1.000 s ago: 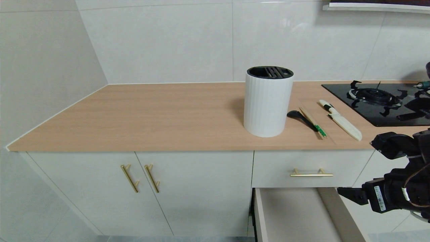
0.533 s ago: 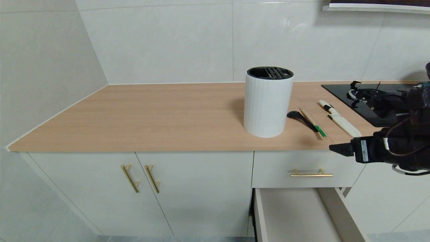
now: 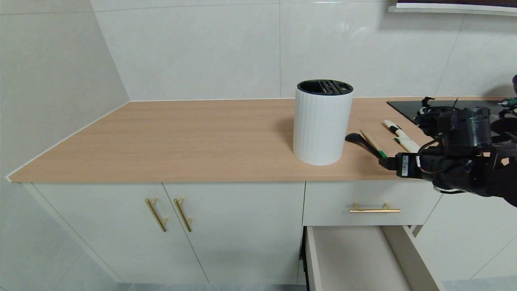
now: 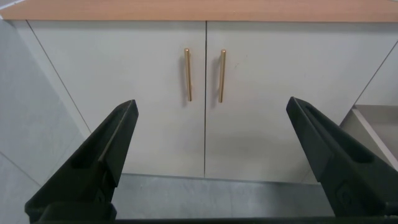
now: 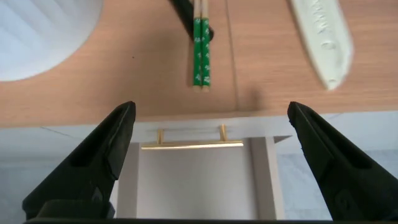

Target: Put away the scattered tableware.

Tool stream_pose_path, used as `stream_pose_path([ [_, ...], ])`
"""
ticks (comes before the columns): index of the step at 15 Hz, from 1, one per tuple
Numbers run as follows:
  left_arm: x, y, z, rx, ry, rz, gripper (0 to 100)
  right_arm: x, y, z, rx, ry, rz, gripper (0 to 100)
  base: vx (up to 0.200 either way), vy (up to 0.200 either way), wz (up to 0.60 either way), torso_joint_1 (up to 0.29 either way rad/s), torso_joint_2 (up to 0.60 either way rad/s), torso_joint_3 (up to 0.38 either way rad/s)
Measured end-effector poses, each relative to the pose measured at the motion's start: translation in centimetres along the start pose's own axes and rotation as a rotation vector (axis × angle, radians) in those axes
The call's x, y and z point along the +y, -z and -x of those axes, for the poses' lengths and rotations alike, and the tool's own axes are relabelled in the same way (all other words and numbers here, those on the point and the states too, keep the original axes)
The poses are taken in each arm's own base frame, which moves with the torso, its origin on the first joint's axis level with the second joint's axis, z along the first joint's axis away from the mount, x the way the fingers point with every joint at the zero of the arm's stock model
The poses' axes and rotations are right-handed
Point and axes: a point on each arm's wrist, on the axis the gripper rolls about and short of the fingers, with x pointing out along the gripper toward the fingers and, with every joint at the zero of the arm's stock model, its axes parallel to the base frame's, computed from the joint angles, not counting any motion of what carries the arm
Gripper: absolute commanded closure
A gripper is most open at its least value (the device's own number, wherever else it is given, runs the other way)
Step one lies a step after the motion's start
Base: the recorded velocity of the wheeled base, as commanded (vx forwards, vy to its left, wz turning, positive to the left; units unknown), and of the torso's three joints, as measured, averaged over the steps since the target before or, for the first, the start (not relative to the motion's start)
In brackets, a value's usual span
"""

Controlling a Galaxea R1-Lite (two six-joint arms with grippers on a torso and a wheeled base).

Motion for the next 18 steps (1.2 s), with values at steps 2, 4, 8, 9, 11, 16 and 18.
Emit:
stream_pose_path([
  [2, 0.0, 0.0, 0.0, 0.000, 0.000, 0.000, 0, 0.4, 0.3, -1.0, -0.025, 0.015, -0.006, 0, 0.000, 0.000, 0.00, 0.000, 0.00, 0.000],
  [4, 0.0, 0.0, 0.0, 0.000, 0.000, 0.000, 0, 0.7, 0.5, -1.9, -0.057, 0.019, -0.015, 0, 0.000, 0.000, 0.00, 0.000, 0.00, 0.000],
  [8, 0.0, 0.0, 0.0, 0.000, 0.000, 0.000, 0, 1.1, 1.4, -3.5, -0.064, 0.029, -0.029, 0, 0.000, 0.000, 0.00, 0.000, 0.00, 0.000],
  [9, 0.0, 0.0, 0.0, 0.000, 0.000, 0.000, 0, 1.1, 1.4, -3.7, -0.066, 0.033, -0.043, 0, 0.000, 0.000, 0.00, 0.000, 0.00, 0.000],
  [11, 0.0, 0.0, 0.0, 0.000, 0.000, 0.000, 0, 1.2, 1.5, -4.0, -0.063, 0.036, -0.044, 0, 0.000, 0.000, 0.00, 0.000, 0.00, 0.000],
  [16, 0.0, 0.0, 0.0, 0.000, 0.000, 0.000, 0, 1.3, 1.7, -4.5, -0.063, 0.035, -0.058, 100, 0.000, 0.000, 0.00, 0.000, 0.00, 0.000],
  [18, 0.0, 0.0, 0.0, 0.000, 0.000, 0.000, 0, 1.3, 1.7, -4.6, -0.067, 0.034, -0.060, 100, 0.000, 0.000, 0.00, 0.000, 0.00, 0.000],
])
